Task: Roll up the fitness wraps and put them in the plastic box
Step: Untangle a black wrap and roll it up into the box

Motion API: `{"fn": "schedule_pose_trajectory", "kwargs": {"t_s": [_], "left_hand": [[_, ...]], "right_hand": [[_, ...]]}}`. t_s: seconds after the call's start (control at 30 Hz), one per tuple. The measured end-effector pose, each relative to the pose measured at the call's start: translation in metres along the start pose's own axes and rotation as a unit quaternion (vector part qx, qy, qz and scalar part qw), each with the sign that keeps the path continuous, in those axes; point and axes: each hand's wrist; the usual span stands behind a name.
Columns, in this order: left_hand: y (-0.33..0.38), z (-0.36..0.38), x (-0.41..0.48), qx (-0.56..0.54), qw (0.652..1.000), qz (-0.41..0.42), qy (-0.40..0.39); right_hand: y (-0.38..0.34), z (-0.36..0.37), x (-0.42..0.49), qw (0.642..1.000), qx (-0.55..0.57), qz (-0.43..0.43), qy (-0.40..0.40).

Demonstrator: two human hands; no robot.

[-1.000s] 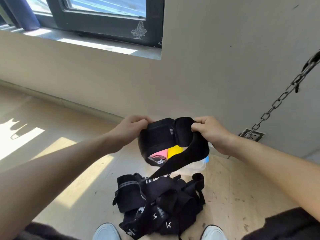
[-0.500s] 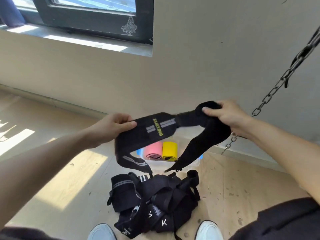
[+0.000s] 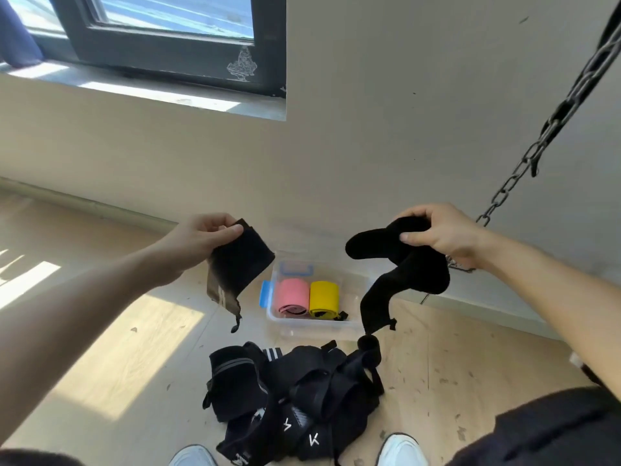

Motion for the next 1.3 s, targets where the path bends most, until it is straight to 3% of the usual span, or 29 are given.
{"fn": "schedule_pose_trajectory", "kwargs": {"t_s": [0.13, 0.23, 0.63, 0.83, 1.07, 1.3], "left_hand": [[0.008, 0.022, -0.001, -0.017, 0.998, 0.011, -0.067], [0.013, 0.036, 0.000, -0.020, 0.995, 0.017, -0.093], [0.019, 0.055, -0.008, -0.074, 0.987, 0.018, -0.139], [0.026, 0.064, -0.008, -0.063, 0.995, 0.056, -0.047], [0.025, 0.071, -0.006, -0.061, 0.995, 0.059, -0.043], [0.022, 0.059, -0.006, -0.081, 0.989, 0.044, -0.113]], "right_hand": [[-0.011, 0.017, 0.001, 0.998, 0.021, -0.016, -0.058], [-0.019, 0.033, 0.002, 0.998, 0.038, -0.021, -0.048], [-0.043, 0.084, -0.006, 0.975, 0.185, -0.035, -0.117], [-0.046, 0.093, -0.015, 0.964, 0.158, -0.047, -0.208], [-0.047, 0.113, -0.021, 0.968, 0.182, -0.091, -0.148], [-0.052, 0.092, -0.018, 0.976, 0.160, -0.081, -0.121]]}}
Point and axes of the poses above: each hand's wrist, its own x-axis towards the middle knuckle, its own z-axis out of the palm, y = z × x, and after that the axes turned 9 degrees about -y, right-handed
